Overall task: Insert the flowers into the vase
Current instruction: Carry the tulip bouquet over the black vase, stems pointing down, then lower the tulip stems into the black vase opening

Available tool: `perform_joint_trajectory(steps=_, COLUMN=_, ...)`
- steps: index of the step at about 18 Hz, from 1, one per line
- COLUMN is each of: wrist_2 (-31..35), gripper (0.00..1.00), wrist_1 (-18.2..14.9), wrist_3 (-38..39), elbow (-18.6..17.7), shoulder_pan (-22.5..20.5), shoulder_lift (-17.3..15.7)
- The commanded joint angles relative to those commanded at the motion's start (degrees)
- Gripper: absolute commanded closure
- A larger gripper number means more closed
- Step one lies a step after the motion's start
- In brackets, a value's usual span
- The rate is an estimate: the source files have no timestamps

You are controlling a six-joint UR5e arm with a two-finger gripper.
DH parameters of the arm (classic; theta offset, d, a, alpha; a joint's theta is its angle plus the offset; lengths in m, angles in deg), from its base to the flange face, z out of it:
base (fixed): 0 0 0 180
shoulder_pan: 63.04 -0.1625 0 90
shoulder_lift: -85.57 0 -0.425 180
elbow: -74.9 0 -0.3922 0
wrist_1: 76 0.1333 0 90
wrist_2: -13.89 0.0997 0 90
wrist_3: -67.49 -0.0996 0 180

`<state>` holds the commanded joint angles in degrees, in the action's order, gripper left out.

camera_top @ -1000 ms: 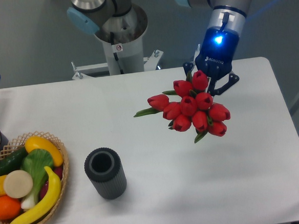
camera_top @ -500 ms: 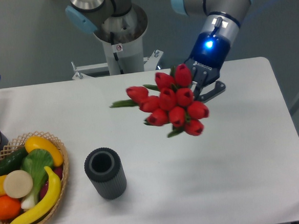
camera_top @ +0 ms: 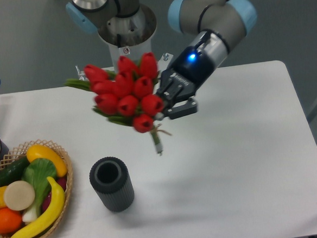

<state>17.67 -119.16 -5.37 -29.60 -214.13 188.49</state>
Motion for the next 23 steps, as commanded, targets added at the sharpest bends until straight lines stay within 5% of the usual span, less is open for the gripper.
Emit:
perform_joint_trajectory(steps=10, wrist_2=-0.62, gripper=0.83, wrist_1=-0.09, wrist_3=-0.09, elbow=2.46, shoulder_pan=5.89, shoulder_lift=4.21)
perform_joint_trajectory(steps=23, wrist_2=-0.53, gripper=0.82, wrist_1=-0.09, wrist_3=-0.09, elbow=-0.17, shoulder_pan=5.81, shoulder_lift=7.91)
